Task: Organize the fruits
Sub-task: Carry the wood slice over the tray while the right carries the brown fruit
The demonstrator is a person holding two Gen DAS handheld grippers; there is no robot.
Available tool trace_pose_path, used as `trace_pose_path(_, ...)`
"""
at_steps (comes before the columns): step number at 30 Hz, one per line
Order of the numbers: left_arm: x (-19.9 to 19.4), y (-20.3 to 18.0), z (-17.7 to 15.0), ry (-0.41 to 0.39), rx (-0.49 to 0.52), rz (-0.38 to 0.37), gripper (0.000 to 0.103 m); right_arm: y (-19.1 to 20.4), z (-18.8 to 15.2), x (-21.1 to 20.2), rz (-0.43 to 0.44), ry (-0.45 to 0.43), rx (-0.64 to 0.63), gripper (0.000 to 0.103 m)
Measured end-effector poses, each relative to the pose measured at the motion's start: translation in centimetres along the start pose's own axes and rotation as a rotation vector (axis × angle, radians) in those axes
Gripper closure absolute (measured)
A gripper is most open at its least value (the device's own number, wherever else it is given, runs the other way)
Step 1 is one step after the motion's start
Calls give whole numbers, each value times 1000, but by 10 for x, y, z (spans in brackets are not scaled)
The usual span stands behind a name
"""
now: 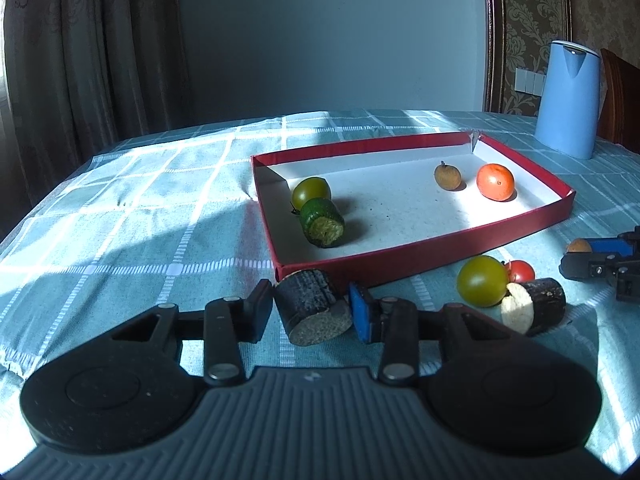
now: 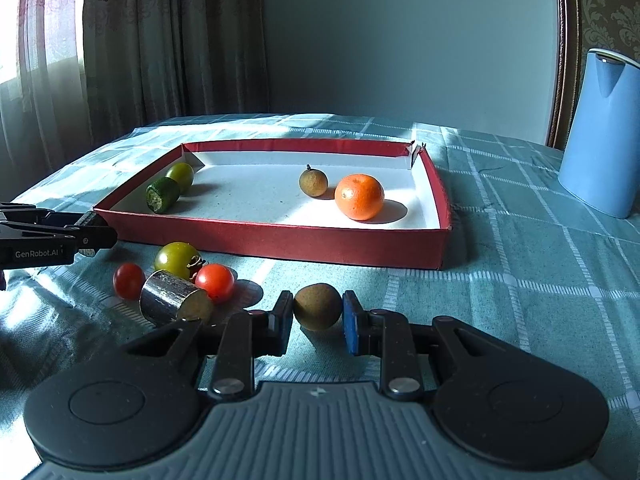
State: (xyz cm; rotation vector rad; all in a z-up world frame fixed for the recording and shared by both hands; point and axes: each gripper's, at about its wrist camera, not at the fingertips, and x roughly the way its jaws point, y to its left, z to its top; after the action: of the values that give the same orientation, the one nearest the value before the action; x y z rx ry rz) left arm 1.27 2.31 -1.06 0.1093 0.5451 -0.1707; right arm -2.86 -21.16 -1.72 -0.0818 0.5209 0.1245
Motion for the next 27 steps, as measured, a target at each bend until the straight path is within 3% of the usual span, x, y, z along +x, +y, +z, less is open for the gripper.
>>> trace_pose_path(11, -6, -7, 2, -37, 22, 11, 65, 2, 1, -2, -8, -13, -11, 78)
trace_pose_path(25, 4, -36, 34, -55, 41, -48, 66, 6, 7, -6, -43, -60, -27, 77)
trace_pose_path(27, 10, -41, 42, -57, 52, -42, 70, 8, 14, -3, -50, -67, -41, 78)
